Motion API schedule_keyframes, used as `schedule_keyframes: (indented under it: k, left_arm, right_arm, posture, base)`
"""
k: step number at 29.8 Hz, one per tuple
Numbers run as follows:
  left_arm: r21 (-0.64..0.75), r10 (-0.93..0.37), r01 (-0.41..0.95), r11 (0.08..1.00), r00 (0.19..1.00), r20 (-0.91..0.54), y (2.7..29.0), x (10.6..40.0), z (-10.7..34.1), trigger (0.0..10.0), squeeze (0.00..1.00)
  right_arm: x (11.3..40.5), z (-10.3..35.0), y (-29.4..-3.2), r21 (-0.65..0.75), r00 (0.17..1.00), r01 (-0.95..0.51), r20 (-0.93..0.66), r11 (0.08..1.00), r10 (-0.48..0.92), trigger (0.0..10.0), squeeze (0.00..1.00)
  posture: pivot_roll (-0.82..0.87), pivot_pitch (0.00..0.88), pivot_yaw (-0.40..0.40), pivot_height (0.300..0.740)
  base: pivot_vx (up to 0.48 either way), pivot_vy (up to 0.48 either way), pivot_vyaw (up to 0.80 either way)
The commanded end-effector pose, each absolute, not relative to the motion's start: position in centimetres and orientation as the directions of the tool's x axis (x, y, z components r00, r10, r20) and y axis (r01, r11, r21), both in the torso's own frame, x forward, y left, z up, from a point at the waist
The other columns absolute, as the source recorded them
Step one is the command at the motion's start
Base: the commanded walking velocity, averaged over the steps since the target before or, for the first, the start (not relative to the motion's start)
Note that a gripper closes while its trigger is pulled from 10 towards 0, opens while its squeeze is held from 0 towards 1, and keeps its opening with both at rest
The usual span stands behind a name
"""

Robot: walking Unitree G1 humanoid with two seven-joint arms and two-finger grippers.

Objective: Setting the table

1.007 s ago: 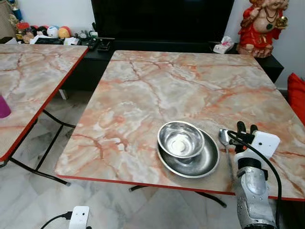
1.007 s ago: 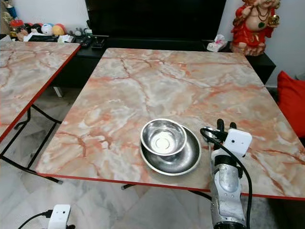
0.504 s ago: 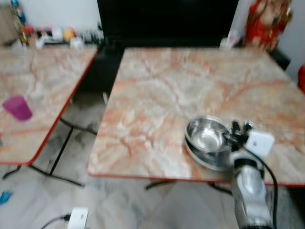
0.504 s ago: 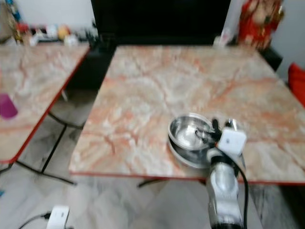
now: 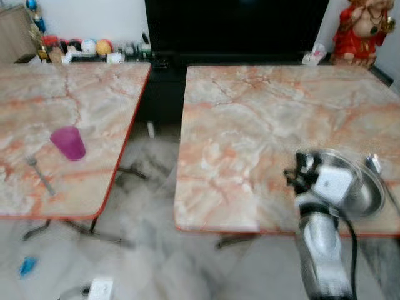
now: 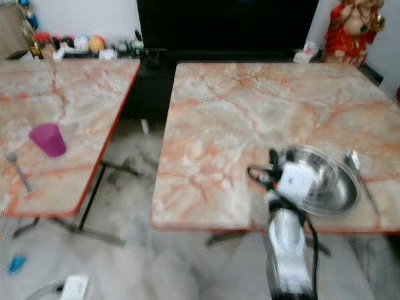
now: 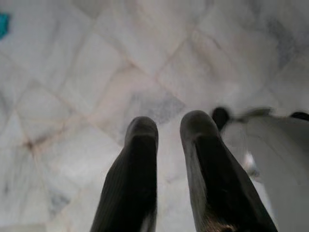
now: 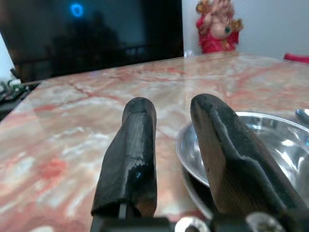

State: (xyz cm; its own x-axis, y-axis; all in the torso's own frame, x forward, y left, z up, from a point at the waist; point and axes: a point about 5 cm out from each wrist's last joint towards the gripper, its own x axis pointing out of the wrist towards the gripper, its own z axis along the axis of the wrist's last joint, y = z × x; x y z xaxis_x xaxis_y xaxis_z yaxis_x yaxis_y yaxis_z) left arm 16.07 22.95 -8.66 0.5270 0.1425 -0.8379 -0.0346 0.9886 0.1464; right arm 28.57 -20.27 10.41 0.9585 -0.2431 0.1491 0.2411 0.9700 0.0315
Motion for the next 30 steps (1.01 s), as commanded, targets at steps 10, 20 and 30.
schedule_keyframes:
  k: [10, 20, 30]
  left_arm:
    - [0.161, 0.165, -0.054, 0.986, 0.53, -0.832, 23.6, 16.2, -8.4, 10.0, 0.0]
    - [0.163, 0.18, -0.08, 0.983, 0.528, -0.83, 24.2, 16.2, -8.3, 10.0, 0.0]
    - [0.158, 0.178, -0.083, 0.984, 0.536, -0.825, 24.3, 16.4, -8.2, 10.0, 0.0]
  right_arm:
    - [29.4, 11.5, -19.2, 0.03, 0.962, 0.207, 0.177, 0.978, -0.209, 10.0, 0.0]
    - [29.8, 11.7, -18.5, 0.031, 0.965, 0.195, 0.173, 0.98, -0.197, 10.0, 0.0]
    - [29.9, 11.8, -18.0, 0.005, 0.971, 0.165, 0.178, 0.986, -0.163, 10.0, 0.0]
  posture:
    - [0.04, 0.0, -0.02, 0.74]
    - [0.05, 0.0, -0.019, 0.74]
    - [0.05, 0.0, -0.019, 0.74]
  base:
    - [0.0, 0.363, 0.0]
    - [0.0, 0.366, 0.0]
    - [0.0, 0.363, 0.25]
